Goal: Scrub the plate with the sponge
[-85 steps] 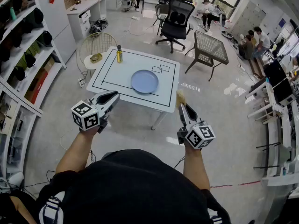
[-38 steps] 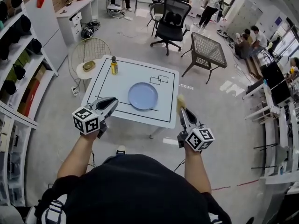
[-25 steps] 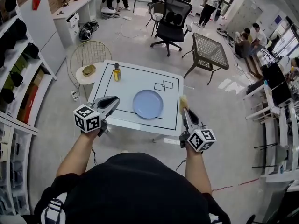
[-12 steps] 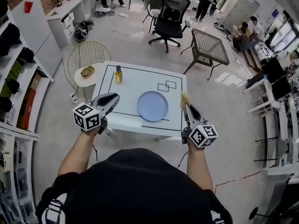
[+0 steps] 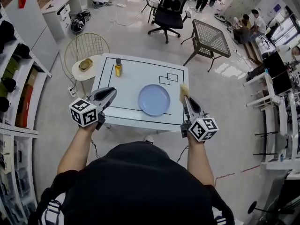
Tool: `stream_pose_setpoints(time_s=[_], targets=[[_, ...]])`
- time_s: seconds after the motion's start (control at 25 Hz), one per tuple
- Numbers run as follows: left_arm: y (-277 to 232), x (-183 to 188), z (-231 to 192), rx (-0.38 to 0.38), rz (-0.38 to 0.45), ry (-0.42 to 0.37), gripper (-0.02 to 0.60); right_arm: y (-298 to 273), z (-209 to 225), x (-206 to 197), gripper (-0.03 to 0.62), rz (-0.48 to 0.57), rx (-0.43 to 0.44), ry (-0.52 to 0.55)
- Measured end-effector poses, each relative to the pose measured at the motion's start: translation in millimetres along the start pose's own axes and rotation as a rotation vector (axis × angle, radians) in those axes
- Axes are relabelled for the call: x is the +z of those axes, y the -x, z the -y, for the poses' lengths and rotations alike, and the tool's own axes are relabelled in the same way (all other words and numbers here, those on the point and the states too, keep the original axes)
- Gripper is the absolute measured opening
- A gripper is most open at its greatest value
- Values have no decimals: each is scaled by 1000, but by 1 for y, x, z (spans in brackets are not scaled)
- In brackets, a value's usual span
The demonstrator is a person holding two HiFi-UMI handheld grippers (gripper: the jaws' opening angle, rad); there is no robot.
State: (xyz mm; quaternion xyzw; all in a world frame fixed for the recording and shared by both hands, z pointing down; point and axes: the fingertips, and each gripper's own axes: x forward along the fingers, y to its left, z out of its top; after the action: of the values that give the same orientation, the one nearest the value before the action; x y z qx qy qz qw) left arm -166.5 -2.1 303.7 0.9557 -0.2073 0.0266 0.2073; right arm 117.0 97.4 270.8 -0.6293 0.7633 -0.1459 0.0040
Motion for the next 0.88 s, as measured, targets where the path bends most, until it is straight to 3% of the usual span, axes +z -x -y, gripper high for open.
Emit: stream_pose_setpoints(time_s=[0.48,0.88], targets=[[-9,4,-18,47,-1,-4,47,-32,17,-2,26,-4,45,-28],[-53,12,-39,77,-23,7,48,-78,55,0,26,-33,88,-46]])
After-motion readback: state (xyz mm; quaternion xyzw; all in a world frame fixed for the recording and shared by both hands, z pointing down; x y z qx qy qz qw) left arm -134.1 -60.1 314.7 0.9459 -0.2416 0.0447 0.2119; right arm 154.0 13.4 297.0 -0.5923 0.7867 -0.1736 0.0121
